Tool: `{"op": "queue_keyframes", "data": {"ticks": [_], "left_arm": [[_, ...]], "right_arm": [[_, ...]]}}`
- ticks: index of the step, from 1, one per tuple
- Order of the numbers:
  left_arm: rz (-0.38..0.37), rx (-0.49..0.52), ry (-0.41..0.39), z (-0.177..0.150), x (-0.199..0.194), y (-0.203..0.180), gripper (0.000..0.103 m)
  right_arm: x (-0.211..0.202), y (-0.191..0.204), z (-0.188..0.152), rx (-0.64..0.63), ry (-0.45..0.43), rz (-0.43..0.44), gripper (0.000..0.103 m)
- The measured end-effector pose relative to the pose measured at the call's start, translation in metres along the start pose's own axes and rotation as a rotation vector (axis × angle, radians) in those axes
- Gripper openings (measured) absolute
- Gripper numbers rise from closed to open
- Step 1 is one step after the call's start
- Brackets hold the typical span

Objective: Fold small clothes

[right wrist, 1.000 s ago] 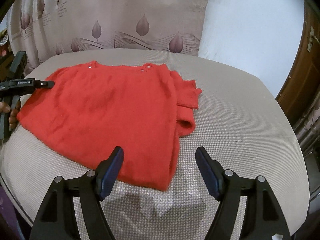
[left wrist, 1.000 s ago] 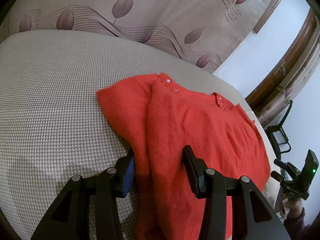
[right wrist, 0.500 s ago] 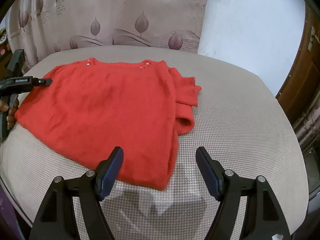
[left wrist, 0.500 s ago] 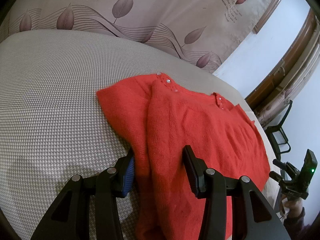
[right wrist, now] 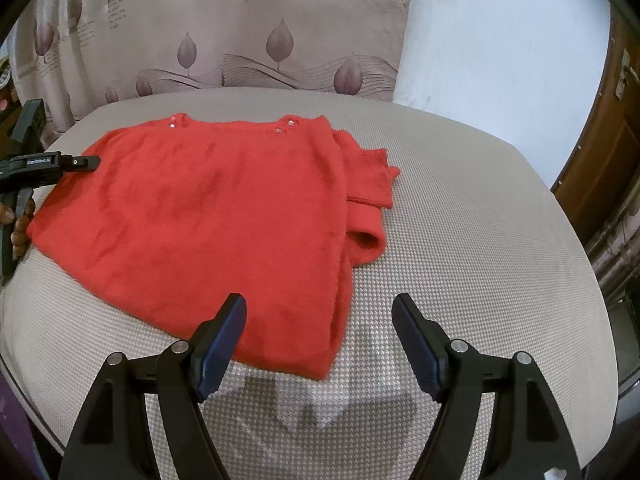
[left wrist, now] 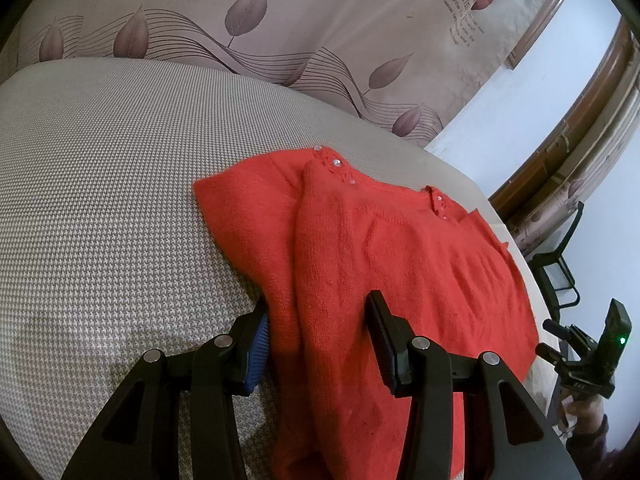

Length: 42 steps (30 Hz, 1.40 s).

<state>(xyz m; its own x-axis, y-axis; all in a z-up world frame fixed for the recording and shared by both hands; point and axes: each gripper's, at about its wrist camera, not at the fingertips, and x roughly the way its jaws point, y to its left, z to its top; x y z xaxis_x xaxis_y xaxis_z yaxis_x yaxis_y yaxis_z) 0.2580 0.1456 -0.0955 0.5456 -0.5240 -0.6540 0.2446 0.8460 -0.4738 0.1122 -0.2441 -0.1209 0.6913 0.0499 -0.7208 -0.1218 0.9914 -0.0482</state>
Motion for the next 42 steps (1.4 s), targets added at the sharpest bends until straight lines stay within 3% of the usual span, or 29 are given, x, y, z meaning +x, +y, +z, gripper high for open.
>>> {"op": "queue_keyframes", "data": {"ticks": [5,10,15,21,26,28,31,32,34,38,42], "left_arm": [[0.028,0.011,0.007,0.001,0.001,-0.002,0.04],[0.02,-0.015,0.027,0.004,0.003,0.002,0.025],[0.016,-0.009,0.051,0.008,0.008,-0.002,0.02],[-0.009,-0.012,0.093,0.016,0.01,0.002,0.021],[-0.028,-0.034,0.112,0.024,0.014,0.008,0.032],[-0.053,-0.042,0.112,0.025,0.016,0.009,0.041],[-0.064,-0.061,0.101,0.028,0.02,0.01,0.042],[-0.061,-0.065,0.098,0.028,0.02,0.01,0.04],[-0.031,-0.05,0.108,0.029,0.024,0.007,0.017],[0.036,-0.015,0.097,0.033,0.022,-0.015,0.015],[0.046,-0.002,0.087,0.044,0.013,-0.04,0.015]], "right_arm": [[0.0,-0.001,0.001,-0.008,0.0,-0.005,0.081],[-0.001,-0.003,0.004,-0.012,-0.003,-0.009,0.081],[-0.005,-0.004,0.009,-0.009,-0.017,-0.01,0.082],[-0.012,0.006,0.018,-0.027,-0.038,0.012,0.084],[-0.015,0.013,0.021,-0.032,-0.046,0.034,0.084],[-0.016,0.014,0.022,-0.031,-0.051,0.043,0.084],[-0.015,0.015,0.022,-0.024,-0.047,0.05,0.085],[-0.014,0.014,0.021,-0.021,-0.045,0.053,0.085],[-0.013,0.013,0.02,-0.01,-0.041,0.063,0.085],[-0.013,0.003,0.021,0.043,-0.061,0.107,0.085],[-0.01,-0.013,0.025,0.112,-0.086,0.187,0.085]]}}
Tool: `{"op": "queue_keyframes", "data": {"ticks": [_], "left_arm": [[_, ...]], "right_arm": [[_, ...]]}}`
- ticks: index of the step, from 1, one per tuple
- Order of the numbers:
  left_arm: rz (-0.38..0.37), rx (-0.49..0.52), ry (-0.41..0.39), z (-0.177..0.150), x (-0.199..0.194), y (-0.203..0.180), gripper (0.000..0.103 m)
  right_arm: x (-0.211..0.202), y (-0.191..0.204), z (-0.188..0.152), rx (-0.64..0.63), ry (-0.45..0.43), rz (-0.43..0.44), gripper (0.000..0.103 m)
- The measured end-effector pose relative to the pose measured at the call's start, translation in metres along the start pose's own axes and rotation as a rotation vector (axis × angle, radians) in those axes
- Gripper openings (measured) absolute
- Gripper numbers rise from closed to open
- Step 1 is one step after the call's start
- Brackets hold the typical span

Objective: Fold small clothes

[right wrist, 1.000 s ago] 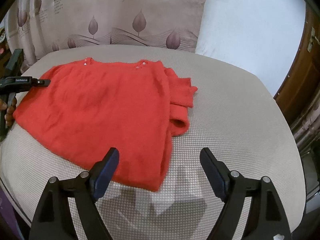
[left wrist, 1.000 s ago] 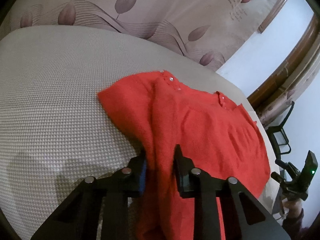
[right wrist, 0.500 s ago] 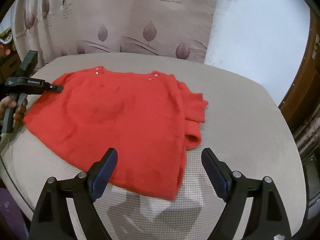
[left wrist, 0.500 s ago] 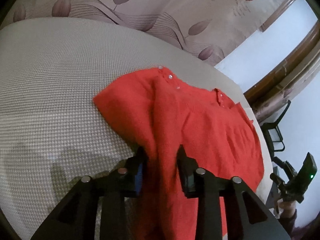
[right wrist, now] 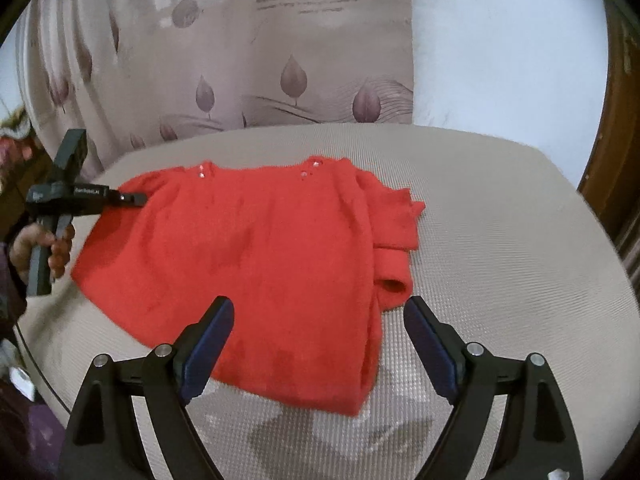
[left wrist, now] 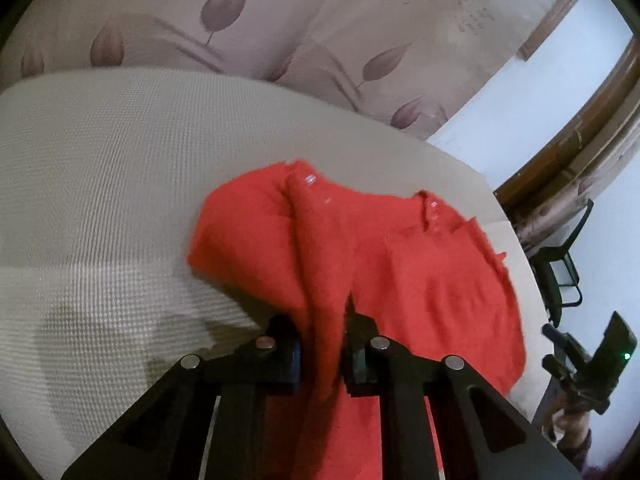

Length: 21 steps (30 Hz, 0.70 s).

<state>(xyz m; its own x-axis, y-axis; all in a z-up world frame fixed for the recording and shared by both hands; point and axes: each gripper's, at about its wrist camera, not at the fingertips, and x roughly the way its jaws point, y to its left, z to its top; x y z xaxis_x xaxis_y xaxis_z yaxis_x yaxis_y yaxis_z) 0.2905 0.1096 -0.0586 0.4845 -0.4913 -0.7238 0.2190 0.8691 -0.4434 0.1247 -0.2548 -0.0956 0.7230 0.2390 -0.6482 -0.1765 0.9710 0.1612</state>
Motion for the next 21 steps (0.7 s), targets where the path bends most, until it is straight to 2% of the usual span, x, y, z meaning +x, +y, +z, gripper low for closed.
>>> {"op": "queue_keyframes", "data": {"ticks": [5,10,17,21], "left_arm": [[-0.007,-0.001,-0.002,0.013,-0.016,-0.037,0.015],[-0.021,0.019,0.033,0.023,-0.009,-0.094,0.015],[-0.064,0.037,0.117,0.022,0.048,-0.186,0.015],[-0.097,-0.001,0.167,0.014,0.086,-0.219,0.015]], "right_arm": [[0.007,-0.025,0.004,0.11,-0.014,0.139,0.085],[0.014,-0.046,-0.003,0.22,-0.017,0.219,0.085],[0.014,-0.057,-0.009,0.257,-0.039,0.261,0.085],[0.01,-0.067,-0.012,0.279,-0.055,0.279,0.085]]}}
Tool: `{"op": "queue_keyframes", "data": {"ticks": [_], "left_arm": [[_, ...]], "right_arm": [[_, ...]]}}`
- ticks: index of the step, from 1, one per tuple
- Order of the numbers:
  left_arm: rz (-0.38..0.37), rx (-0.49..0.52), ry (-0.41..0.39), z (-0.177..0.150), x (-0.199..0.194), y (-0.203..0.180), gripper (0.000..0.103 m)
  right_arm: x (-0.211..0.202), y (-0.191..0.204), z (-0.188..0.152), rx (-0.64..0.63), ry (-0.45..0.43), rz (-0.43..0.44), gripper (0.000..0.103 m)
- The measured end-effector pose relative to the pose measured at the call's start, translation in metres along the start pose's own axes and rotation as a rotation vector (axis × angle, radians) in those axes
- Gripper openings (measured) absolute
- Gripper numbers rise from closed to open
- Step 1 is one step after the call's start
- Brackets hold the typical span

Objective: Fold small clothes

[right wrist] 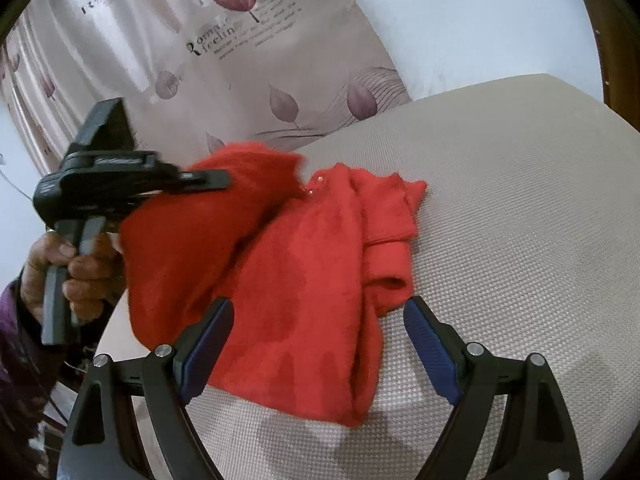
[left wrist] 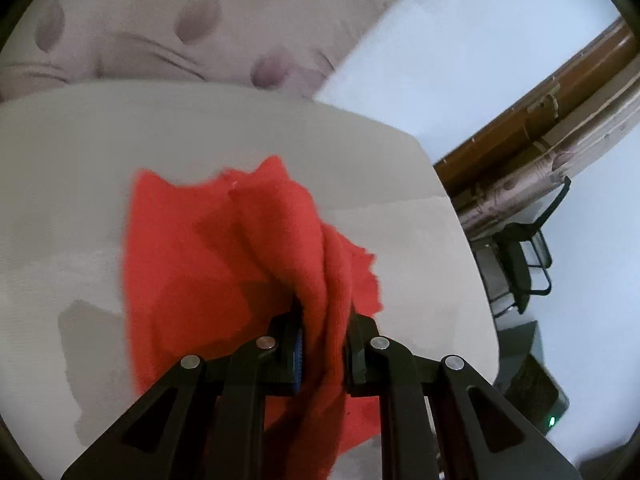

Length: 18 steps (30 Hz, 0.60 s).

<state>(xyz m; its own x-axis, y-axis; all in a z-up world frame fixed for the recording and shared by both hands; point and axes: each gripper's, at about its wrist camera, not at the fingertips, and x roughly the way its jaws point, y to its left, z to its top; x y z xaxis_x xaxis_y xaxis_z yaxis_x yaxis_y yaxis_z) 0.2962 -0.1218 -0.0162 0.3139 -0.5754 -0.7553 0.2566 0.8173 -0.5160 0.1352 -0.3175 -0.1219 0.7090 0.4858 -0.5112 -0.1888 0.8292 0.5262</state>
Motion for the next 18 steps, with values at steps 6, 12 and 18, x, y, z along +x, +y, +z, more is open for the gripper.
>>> {"op": "queue_keyframes", "data": {"ticks": [6,12,18], "left_arm": [[-0.046,-0.061,0.044,-0.008,0.048,-0.02,0.015],[-0.175,-0.074,0.039,-0.008,0.04,-0.032,0.046],[-0.303,0.025,-0.144,-0.02,-0.028,-0.037,0.07]], "right_arm": [[-0.008,-0.015,-0.004,0.034,-0.015,0.021,0.085],[-0.014,-0.027,-0.011,0.071,-0.021,0.042,0.085],[-0.026,-0.028,-0.006,0.108,-0.046,0.177,0.085]]}}
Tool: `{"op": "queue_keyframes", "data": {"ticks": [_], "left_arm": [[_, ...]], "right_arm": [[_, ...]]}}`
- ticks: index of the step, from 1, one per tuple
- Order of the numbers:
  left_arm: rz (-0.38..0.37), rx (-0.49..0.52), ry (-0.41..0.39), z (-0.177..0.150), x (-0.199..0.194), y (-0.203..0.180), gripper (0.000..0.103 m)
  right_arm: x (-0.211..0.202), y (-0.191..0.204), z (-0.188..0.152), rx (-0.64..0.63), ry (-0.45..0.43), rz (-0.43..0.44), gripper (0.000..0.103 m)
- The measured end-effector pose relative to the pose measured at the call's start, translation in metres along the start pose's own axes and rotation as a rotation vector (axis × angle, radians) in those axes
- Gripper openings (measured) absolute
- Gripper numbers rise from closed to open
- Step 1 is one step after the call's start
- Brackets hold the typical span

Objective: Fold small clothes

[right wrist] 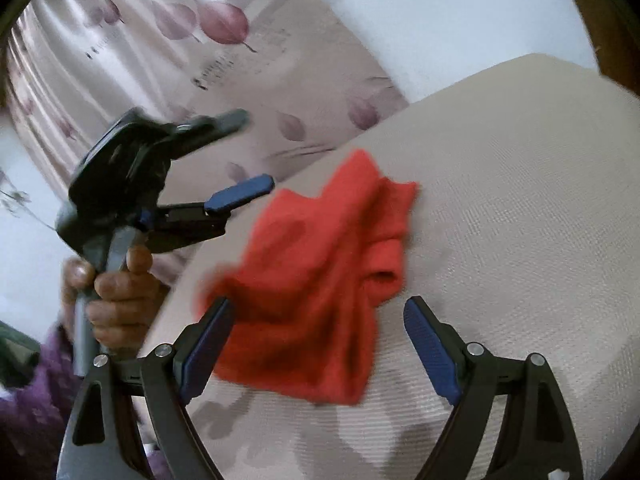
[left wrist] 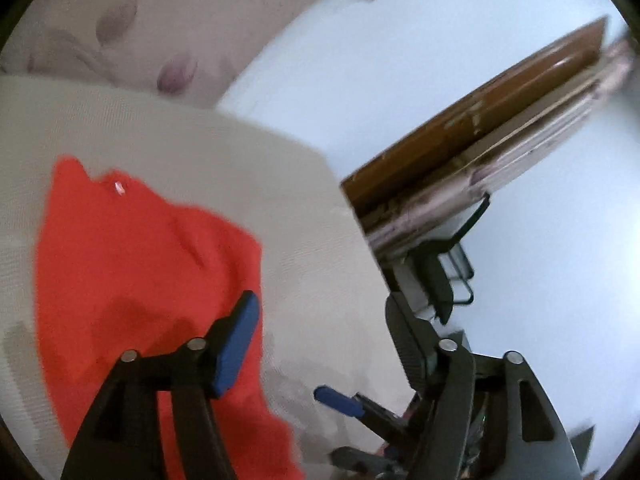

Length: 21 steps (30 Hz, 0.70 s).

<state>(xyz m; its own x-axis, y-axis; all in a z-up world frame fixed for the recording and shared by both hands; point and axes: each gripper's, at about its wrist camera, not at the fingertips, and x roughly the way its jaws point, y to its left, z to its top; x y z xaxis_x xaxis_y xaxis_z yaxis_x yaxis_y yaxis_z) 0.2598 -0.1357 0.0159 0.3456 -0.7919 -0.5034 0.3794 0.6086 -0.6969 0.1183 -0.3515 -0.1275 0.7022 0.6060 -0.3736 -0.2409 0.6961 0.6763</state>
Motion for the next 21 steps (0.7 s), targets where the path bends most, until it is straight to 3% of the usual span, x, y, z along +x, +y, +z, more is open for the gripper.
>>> {"op": "queue_keyframes", "data": {"ticks": [4,6,10,15,16,18,19,21], "left_arm": [[0.099,0.089,-0.102,-0.028,-0.045,0.012,0.075],[0.142,0.13,-0.102,-0.052,-0.056,0.025,0.075],[0.146,0.159,-0.089,-0.102,-0.066,0.049,0.075],[0.165,0.192,-0.033,-0.136,-0.044,0.063,0.075],[0.16,0.186,-0.029,-0.137,-0.039,0.064,0.075],[0.155,0.172,-0.037,-0.142,-0.034,0.065,0.075],[0.15,0.167,-0.038,-0.143,-0.034,0.066,0.075],[0.136,0.16,-0.043,-0.141,-0.032,0.067,0.075]], "right_arm": [[0.005,0.0,0.003,0.083,0.047,0.188,0.086],[0.012,-0.004,0.004,0.119,0.062,0.186,0.086],[0.024,-0.019,0.016,0.15,0.068,0.152,0.086],[0.057,-0.027,0.039,0.128,0.119,0.102,0.083],[0.064,-0.028,0.042,0.124,0.133,0.089,0.076],[0.076,-0.025,0.048,0.106,0.163,0.093,0.042],[0.082,-0.021,0.05,0.077,0.184,0.072,0.015],[0.093,-0.014,0.055,0.021,0.217,0.036,0.01]]}}
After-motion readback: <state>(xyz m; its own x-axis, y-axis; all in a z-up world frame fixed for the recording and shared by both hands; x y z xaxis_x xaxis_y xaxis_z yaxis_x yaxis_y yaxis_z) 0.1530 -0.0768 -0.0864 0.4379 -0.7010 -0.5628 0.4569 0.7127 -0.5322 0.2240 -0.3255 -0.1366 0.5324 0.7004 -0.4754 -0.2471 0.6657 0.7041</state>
